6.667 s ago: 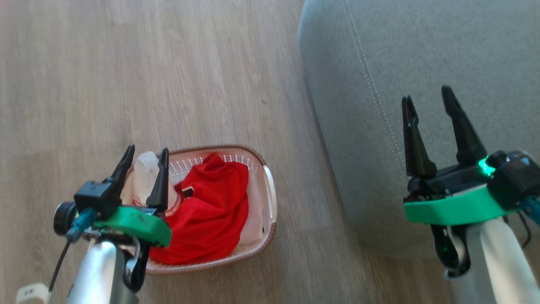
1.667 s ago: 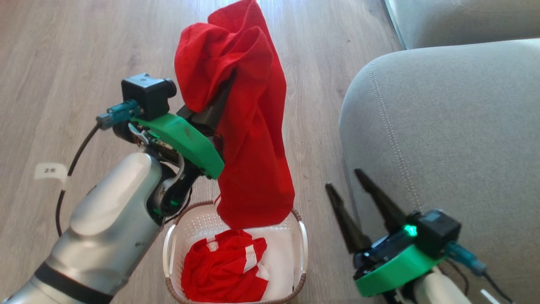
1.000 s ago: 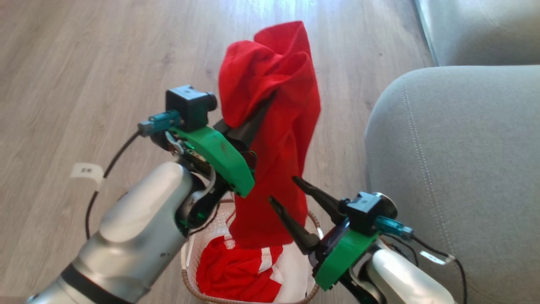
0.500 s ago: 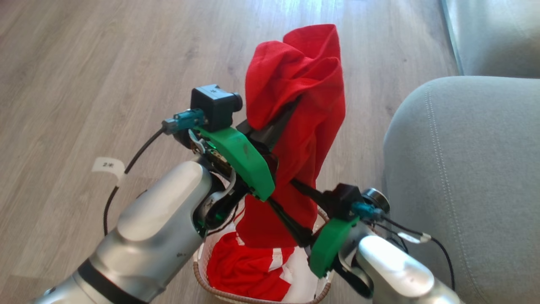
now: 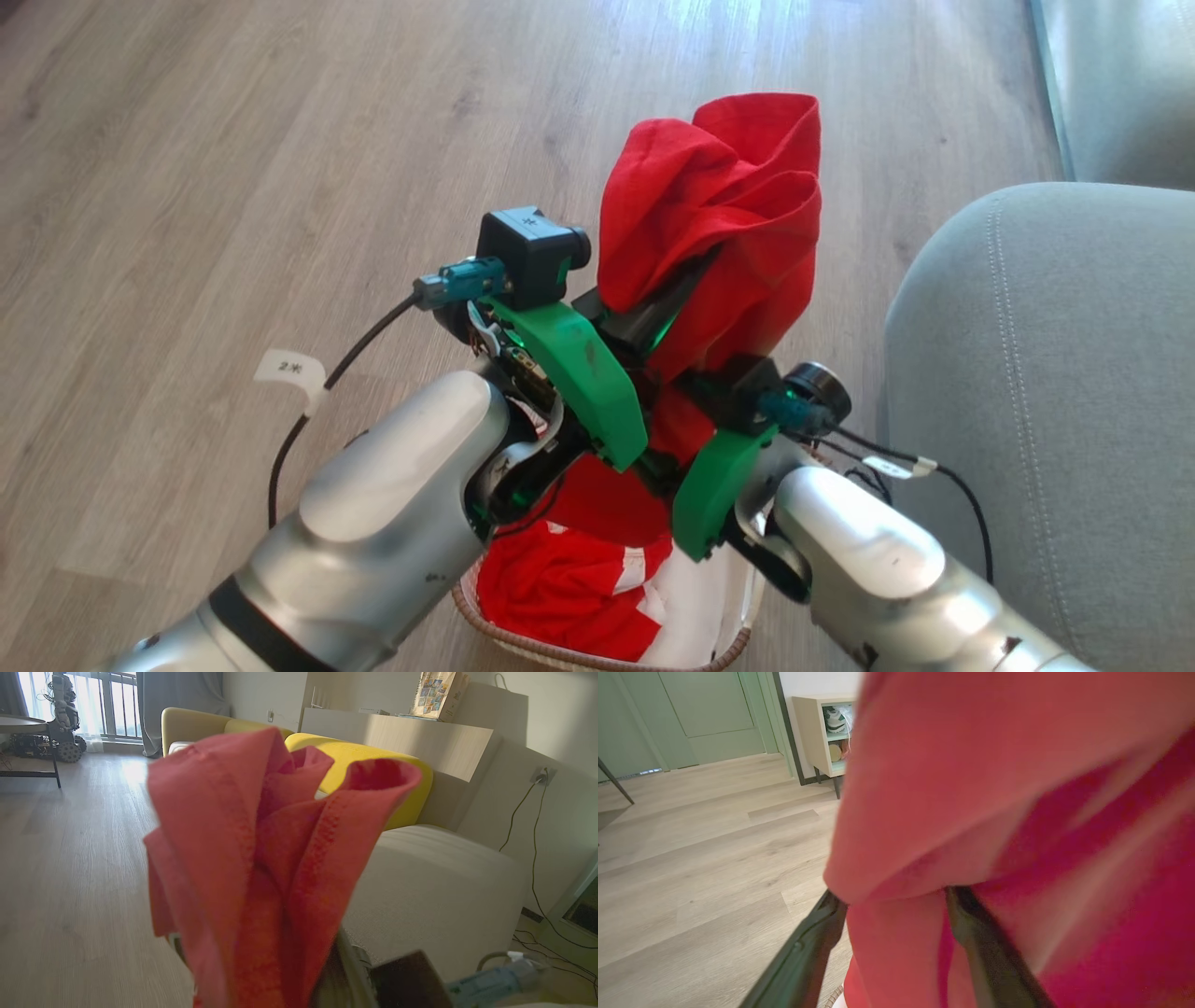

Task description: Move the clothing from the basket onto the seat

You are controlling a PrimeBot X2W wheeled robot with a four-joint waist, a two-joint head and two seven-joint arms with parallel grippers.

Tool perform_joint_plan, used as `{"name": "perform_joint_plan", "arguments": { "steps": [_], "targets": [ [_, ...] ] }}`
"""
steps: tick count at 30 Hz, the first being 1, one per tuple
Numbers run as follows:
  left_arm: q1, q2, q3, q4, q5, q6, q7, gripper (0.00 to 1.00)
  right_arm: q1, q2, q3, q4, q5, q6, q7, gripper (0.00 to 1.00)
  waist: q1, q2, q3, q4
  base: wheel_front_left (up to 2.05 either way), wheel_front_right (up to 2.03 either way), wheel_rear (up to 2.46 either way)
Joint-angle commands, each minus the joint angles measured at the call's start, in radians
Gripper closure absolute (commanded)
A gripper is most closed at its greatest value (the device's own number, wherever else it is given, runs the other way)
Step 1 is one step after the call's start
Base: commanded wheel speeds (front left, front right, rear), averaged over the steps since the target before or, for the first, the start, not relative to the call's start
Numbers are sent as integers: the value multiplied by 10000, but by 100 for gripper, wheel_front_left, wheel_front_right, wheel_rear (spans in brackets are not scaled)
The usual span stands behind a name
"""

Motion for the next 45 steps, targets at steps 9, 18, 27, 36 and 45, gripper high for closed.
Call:
{"name": "perform_joint_plan", "arguments": {
  "steps": [9,18,27,36,45],
  "targets": [
    [-819,72,350,-55,-105,-113,-122,100,-421,200,-397,-430,290,-2,-53,100,0,0,30,40,0,0,0],
    [-771,256,535,263,-151,-23,-350,100,-55,172,-366,-859,377,-2,-53,100,0,0,40,-261,0,0,0],
    [-664,497,715,559,-203,59,-565,100,797,-244,-712,-2143,299,-2,-53,100,0,0,16,-596,0,0,0],
    [-485,755,848,652,-265,171,-721,100,1774,-808,-1403,-3479,45,-2,-53,100,0,0,-29,-1018,0,0,0],
    [-177,952,928,520,-388,336,-791,70,2589,-1121,-2466,-4745,-284,-2,-53,100,0,0,-64,-1512,0,0,0]
  ]
}}
